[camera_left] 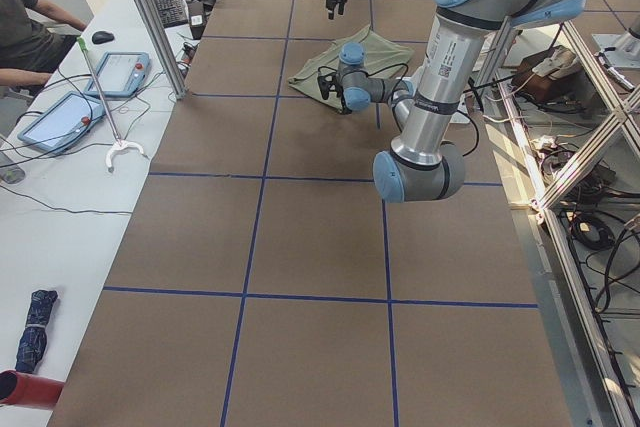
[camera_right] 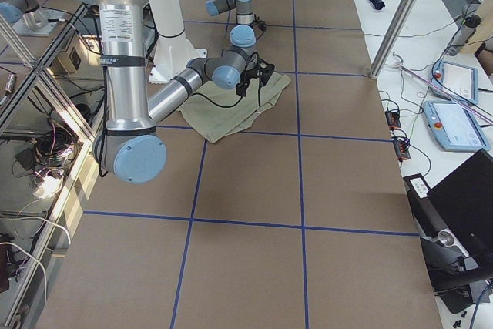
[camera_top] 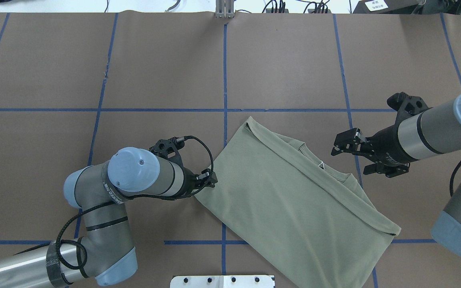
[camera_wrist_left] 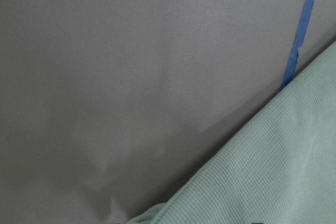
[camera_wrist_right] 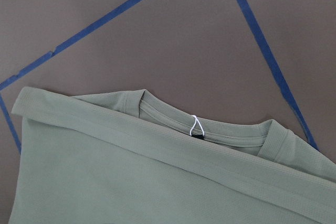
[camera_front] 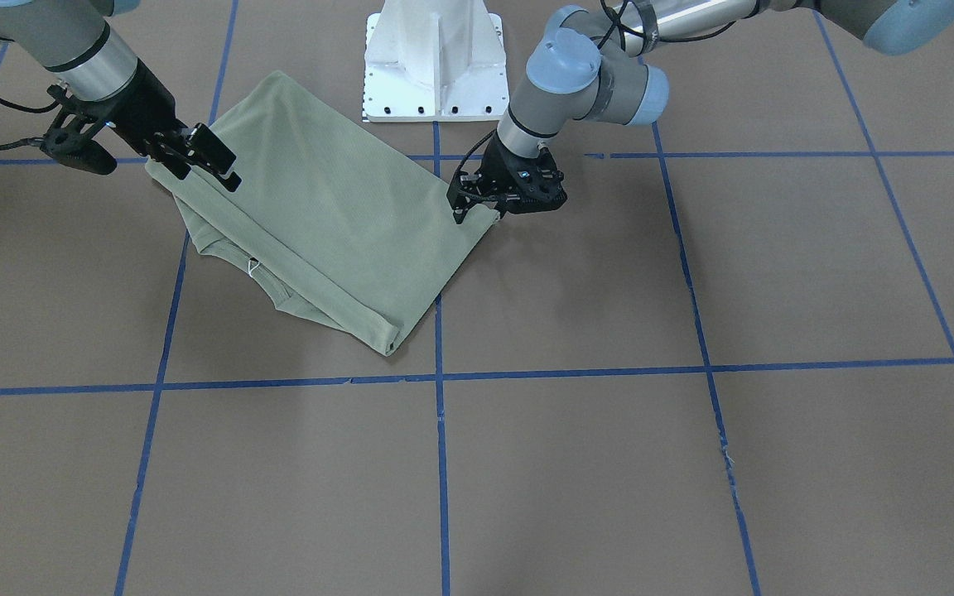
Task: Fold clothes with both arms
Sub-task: 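Grasp the shirt corner with the left gripper and swing it away from the robot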
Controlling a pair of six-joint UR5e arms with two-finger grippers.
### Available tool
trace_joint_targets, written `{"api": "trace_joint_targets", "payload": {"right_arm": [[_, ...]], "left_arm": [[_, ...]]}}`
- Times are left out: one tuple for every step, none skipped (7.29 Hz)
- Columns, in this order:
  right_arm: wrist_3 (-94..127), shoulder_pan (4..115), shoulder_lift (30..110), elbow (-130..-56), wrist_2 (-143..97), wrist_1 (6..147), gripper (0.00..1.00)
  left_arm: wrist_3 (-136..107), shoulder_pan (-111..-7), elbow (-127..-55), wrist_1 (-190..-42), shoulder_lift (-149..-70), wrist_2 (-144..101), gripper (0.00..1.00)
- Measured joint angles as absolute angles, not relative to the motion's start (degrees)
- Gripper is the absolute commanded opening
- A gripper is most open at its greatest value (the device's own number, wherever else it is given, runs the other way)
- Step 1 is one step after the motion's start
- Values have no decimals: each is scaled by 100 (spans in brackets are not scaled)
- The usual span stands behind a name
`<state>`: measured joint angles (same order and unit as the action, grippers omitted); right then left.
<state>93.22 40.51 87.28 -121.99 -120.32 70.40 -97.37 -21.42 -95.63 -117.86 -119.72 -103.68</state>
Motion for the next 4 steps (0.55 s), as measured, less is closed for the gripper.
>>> {"api": "trace_joint_targets", "payload": {"right_arm": [[9324,4052,8728,-12199,-12032,7040,100],[9325,4052,8728,-12199,-12032,7040,100],[9323,4052,8725,-12200,-12032,7040,100],[9321,4055,8701,-12204,-12032,7040,100]], "left_arm": [[-9734,-2142,-9575,-11786,-11969,-10365,0],[-9727,-2149,-9585,-11784,-11969,-10363,0],[-9725,-2170,-9597,-11783,-11969,-10365,0],[-9717,-2221,-9603,-11784,-11970,-10366,0]]}}
